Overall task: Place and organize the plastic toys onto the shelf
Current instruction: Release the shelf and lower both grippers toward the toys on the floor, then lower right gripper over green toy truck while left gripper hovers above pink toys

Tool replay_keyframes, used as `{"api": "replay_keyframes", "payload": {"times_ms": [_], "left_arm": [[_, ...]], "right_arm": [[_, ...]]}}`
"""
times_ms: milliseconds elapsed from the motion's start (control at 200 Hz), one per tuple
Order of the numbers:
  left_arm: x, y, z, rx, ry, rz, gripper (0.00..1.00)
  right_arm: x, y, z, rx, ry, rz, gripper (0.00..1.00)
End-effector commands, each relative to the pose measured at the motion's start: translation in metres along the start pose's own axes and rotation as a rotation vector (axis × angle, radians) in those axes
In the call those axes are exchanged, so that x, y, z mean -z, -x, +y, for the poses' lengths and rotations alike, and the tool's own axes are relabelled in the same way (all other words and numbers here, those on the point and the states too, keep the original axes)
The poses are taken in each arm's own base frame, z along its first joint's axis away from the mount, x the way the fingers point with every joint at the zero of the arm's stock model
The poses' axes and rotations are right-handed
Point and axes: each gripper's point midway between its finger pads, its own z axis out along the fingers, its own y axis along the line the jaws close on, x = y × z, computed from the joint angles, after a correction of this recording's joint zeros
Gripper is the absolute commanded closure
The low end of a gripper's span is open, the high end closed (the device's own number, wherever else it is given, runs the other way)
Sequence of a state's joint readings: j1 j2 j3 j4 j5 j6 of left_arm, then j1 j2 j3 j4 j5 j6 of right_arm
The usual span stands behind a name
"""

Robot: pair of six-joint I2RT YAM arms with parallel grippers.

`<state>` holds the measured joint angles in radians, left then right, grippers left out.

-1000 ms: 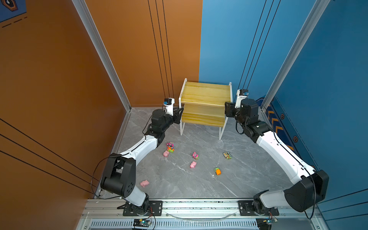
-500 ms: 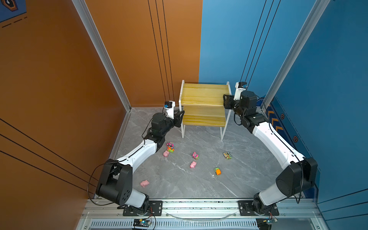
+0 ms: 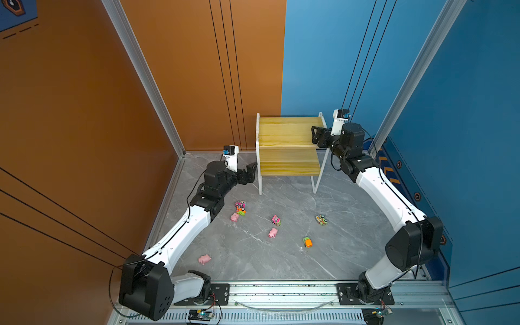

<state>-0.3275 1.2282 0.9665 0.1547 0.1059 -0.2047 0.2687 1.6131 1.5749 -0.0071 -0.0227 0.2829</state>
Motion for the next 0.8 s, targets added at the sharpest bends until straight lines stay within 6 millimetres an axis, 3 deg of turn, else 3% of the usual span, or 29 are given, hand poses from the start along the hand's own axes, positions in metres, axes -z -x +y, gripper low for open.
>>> {"api": "replay_keyframes", "payload": {"times_ms": [0,125,215,365,475,576,691,796], "left_arm": [[0.019,-0.045,0.019,-0.005,0.111,0.174,0.05],[0.04,-0.077,0.025,0.01,0.167,0.336,0.05],[0.054,-0.091,0.023,0.015,0.174,0.409,0.04],[0.08,-0.114,0.029,0.036,0.223,0.504,0.02],[0.095,-0.127,0.032,0.071,0.25,0.549,0.0],[0.107,-0.141,0.042,0.086,0.319,0.603,0.0],[0.114,-0.161,0.056,0.114,0.395,0.676,0.01],[0.112,-0.181,0.056,0.157,0.404,0.739,0.02]], "right_arm": [[0.051,0.063,0.003,0.023,0.008,-0.164,0.1],[0.09,0.061,-0.006,0.029,-0.035,-0.156,0.08],[0.114,0.039,-0.01,0.026,-0.061,-0.098,0.07],[0.148,-0.033,-0.009,0.072,-0.093,0.086,0.08],[0.171,-0.098,0.002,0.153,-0.07,0.243,0.09],[0.188,-0.155,0.025,0.205,0.008,0.353,0.1],[0.2,-0.204,0.06,0.263,0.117,0.426,0.12],[0.2,-0.242,0.065,0.294,0.104,0.508,0.12]]}}
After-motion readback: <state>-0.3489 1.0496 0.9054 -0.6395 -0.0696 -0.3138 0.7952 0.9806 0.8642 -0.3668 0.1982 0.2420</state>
